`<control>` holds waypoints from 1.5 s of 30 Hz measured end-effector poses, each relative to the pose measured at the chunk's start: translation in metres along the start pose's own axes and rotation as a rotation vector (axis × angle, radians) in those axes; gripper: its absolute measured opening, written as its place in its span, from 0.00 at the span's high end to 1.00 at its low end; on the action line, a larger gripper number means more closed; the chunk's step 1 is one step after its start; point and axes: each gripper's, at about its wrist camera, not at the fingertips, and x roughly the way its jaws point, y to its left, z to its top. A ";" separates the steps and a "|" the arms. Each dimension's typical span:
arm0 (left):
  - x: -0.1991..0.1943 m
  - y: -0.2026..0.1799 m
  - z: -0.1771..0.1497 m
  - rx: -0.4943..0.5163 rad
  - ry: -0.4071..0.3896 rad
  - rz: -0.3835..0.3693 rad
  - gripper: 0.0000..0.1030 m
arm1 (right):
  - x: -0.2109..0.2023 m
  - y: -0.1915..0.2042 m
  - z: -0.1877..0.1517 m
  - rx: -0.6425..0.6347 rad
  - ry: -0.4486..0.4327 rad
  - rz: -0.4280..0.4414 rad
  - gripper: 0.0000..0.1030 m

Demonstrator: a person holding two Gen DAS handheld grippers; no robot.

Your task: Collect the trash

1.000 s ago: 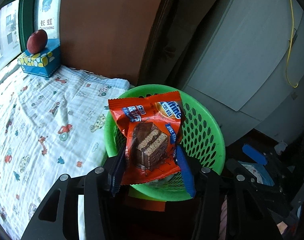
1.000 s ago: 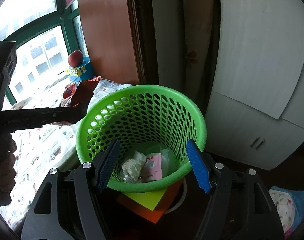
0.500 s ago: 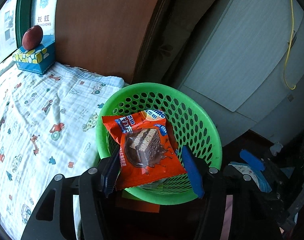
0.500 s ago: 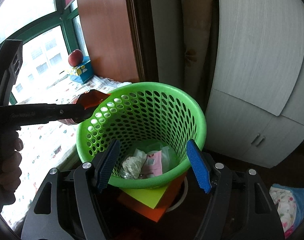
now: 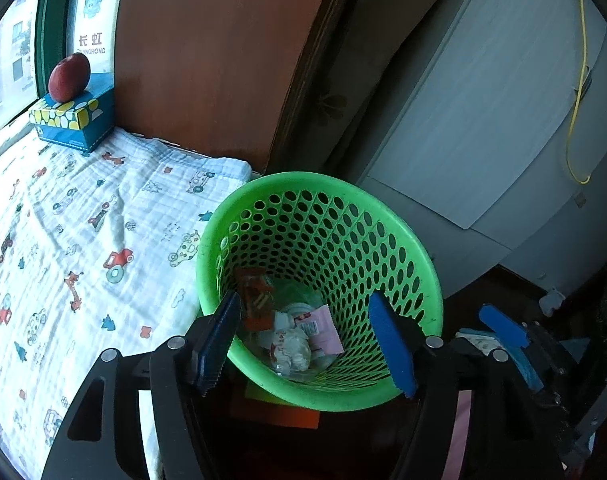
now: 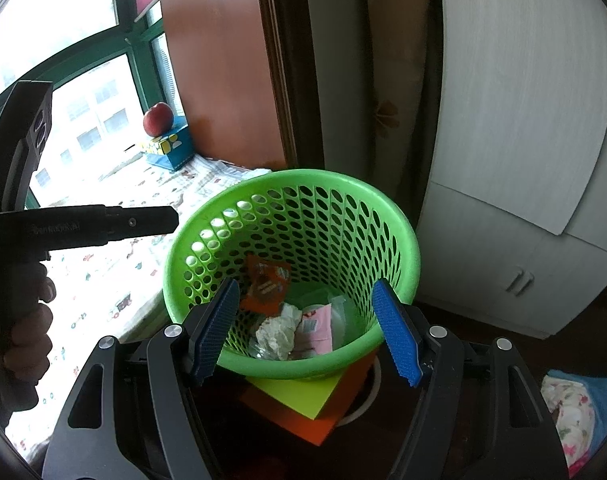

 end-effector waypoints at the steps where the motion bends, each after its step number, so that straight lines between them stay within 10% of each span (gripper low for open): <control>1: -0.001 0.000 0.000 0.001 -0.002 0.007 0.36 | 0.000 0.000 0.000 0.001 -0.001 0.003 0.33; 17: -0.051 0.031 -0.010 -0.024 -0.095 0.150 0.16 | -0.005 0.026 0.009 -0.013 -0.029 0.055 0.25; 45: -0.131 0.080 -0.048 -0.084 -0.230 0.400 0.08 | -0.017 0.083 0.023 -0.060 -0.094 0.135 0.14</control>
